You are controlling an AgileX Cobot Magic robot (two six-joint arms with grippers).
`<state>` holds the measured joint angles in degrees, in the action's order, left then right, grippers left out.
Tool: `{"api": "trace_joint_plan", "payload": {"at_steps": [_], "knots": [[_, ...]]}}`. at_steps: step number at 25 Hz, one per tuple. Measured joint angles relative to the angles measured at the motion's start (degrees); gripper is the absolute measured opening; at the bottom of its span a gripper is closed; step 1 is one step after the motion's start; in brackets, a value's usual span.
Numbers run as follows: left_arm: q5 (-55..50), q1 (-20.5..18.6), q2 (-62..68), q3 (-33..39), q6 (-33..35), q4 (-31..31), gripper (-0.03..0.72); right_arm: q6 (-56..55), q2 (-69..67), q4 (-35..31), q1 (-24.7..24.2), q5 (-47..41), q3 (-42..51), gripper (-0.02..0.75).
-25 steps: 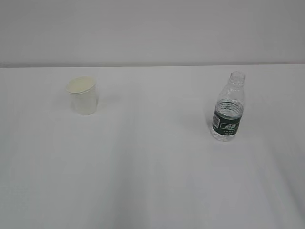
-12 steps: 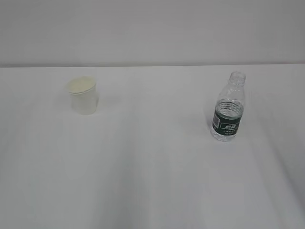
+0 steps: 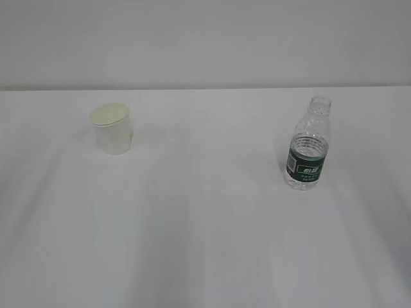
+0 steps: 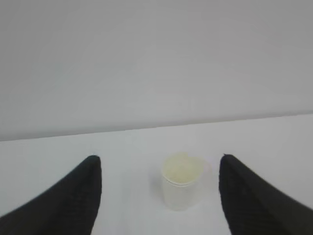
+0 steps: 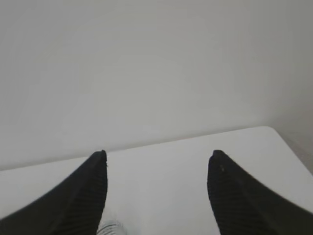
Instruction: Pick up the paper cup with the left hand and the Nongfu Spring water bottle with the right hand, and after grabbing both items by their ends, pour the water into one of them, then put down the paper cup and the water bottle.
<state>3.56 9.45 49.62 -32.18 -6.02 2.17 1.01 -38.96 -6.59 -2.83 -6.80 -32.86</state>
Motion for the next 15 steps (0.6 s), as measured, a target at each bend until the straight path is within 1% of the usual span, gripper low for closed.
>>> {"api": "trace_joint_plan", "payload": {"at_steps": [3, 6, 10, 15], "knots": [[3.1, 3.1, 4.3, 0.0, 0.0, 0.0, 0.545, 0.0, -2.9, 0.0, 2.0, -0.1, 0.0, 0.483], [6.3, 5.2, 8.4, 0.0, 0.0, 0.0, 0.546, 0.0, -6.0, 0.5, 4.3, 1.0, 0.0, 0.483], [10.5, 5.8, 12.9, 0.0, 0.0, 0.0, 0.546, 0.0, -8.8, 0.6, 7.3, 7.4, 0.2, 0.483], [14.3, 5.9, 16.5, 0.0, 0.0, -1.2, 0.545, -2.6, -12.0, 0.6, 8.7, 12.0, 2.5, 0.483]]}}
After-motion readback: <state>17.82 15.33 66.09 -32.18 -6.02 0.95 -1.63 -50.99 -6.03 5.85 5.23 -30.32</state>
